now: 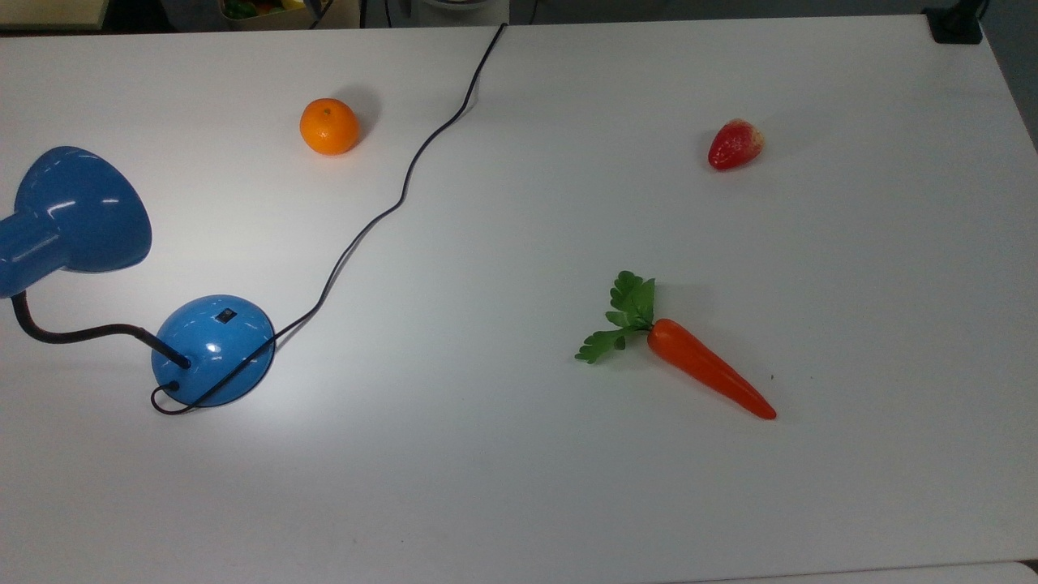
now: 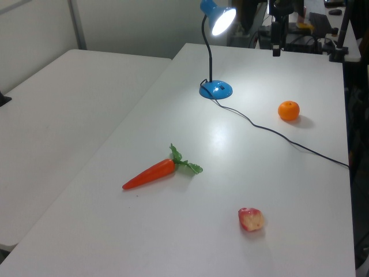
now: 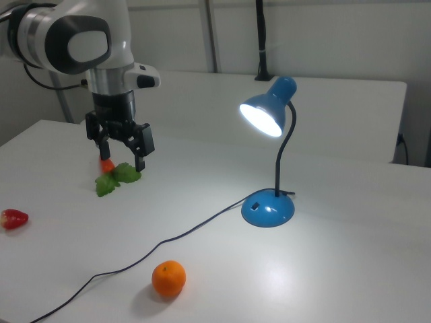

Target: Turn off lamp

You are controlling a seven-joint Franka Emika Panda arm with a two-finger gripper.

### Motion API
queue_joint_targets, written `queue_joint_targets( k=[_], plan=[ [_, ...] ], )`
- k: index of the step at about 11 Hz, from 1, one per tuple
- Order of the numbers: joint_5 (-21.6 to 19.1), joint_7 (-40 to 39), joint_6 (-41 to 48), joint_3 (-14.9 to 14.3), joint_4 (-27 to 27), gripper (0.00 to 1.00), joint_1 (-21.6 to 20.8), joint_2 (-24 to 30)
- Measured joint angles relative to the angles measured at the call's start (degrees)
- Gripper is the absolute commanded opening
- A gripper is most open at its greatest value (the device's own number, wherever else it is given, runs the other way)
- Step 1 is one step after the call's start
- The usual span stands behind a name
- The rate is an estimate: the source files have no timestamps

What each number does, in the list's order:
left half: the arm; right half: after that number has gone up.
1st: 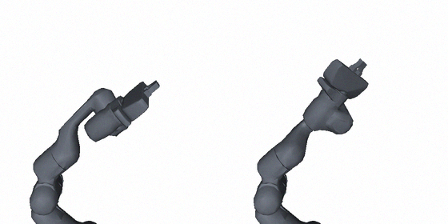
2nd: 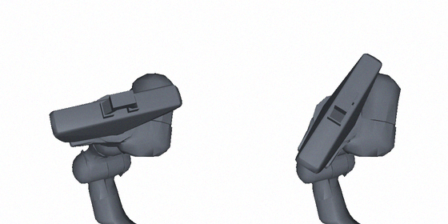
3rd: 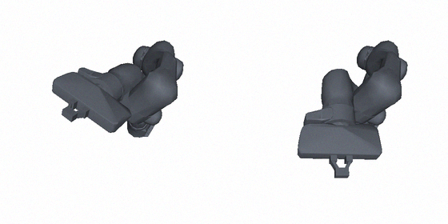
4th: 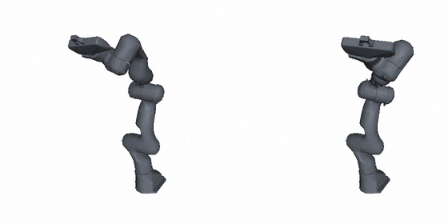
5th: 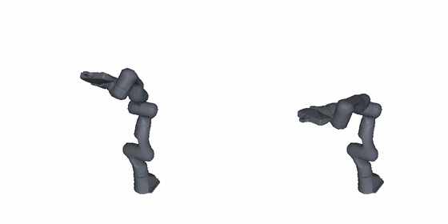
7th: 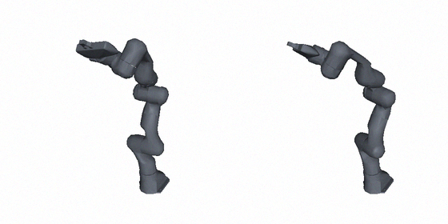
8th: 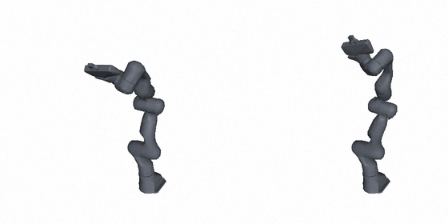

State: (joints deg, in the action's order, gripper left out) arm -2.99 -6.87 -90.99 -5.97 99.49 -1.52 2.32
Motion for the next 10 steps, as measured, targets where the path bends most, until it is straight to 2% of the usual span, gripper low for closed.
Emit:
queue_joint_targets(
  k=[7, 8, 9, 10],
  plan=[
    [0.0, 0.3, 0.0, 0.0, 0.0, 1.00, 0.0, -0.1],
    [0.0, 0.3, 0.0, 0.0, 0.0, 0.94, 0.0, -0.1],
    [0.0, 0.3, 0.0, 0.0, 0.0, 0.77, 0.0, -0.1],
    [0.0, 0.3, 0.0, 0.0, 0.0, 0.53, 0.0, -0.1]
  ],
)
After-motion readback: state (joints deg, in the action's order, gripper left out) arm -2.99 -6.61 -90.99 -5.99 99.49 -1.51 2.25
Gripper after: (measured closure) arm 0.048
